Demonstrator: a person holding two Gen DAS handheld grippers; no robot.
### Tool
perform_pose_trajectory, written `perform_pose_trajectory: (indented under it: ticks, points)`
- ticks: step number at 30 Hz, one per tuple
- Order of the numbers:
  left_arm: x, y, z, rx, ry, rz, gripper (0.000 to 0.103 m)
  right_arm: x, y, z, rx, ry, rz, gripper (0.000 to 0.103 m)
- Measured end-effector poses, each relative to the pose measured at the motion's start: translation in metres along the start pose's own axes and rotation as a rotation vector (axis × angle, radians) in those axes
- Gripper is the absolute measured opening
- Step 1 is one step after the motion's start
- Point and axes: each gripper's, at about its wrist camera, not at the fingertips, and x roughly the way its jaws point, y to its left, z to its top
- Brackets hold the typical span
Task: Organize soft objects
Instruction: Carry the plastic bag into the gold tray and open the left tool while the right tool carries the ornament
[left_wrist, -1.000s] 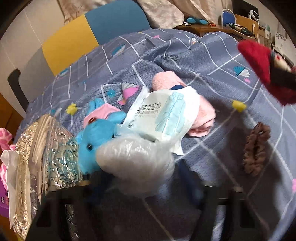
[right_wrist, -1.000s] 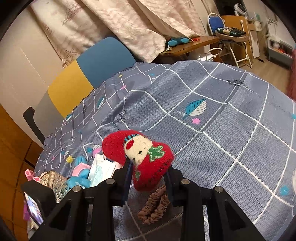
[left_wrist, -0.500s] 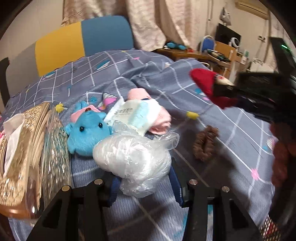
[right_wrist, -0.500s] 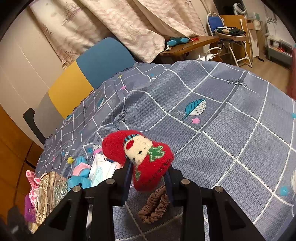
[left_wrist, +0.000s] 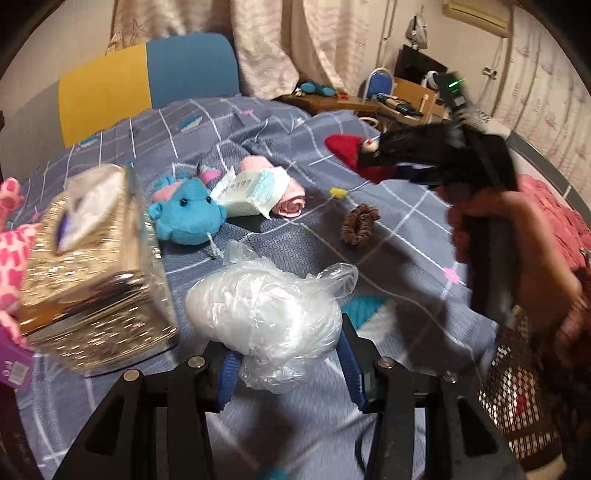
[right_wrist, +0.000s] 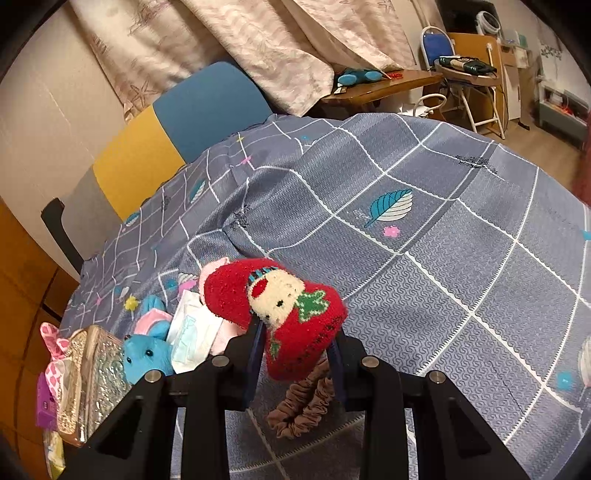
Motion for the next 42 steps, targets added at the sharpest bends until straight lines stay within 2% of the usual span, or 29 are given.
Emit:
perform_pose_trajectory:
  ticks: [5, 10, 15, 19, 31, 37, 42]
  points:
    - [-0.051, 0.014, -0.010, 0.021, -0.065, 0.001, 0.048, 0.001, 0.003, -0.004, -0.033, -0.009, -0.021, 0.032]
    - [-0.094, 0.049, -0.018, -0.026, -0.118, 0.025, 0.048, 0.002, 0.010, -0.012, -0.068, -0.014, -0.008, 0.032]
    - [-0.127, 0.095, -0.044, -0.125, -0.134, 0.057, 0.048, 0.004, 0.024, -0.023, -0.132, -0.016, 0.000, 0.032]
    - [-0.146, 0.132, -0.066, -0.211, -0.133, 0.101, 0.048, 0.000, 0.030, -0.029, -0.129, -0.010, -0.010, 0.032]
    - [-0.192, 0.239, -0.136, -0.501, -0.162, 0.229, 0.048, -0.059, 0.055, -0.056, -0.136, -0.059, -0.020, 0.032]
    - [-0.209, 0.286, -0.175, -0.624, -0.151, 0.283, 0.048, -0.089, 0.089, -0.073, -0.150, -0.084, 0.038, 0.032]
    - [-0.220, 0.316, -0.203, -0.677, -0.123, 0.326, 0.048, -0.113, 0.130, -0.085, -0.174, -0.101, 0.116, 0.032]
